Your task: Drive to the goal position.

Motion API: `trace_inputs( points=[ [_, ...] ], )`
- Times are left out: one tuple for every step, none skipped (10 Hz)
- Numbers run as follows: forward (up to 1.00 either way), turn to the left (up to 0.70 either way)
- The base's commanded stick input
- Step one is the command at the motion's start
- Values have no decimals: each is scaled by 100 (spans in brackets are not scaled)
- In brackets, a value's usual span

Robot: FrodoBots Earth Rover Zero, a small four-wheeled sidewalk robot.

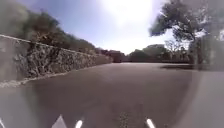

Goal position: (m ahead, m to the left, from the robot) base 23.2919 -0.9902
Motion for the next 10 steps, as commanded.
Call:
trace_inputs(
  points=[
    [85, 0],
    [85, 0],
    [85, 0],
    [85, 0],
    [85, 0],
    [85, 0],
    [85, 0],
    [85, 0],
    [85, 0],
    [85, 0]
  ],
)
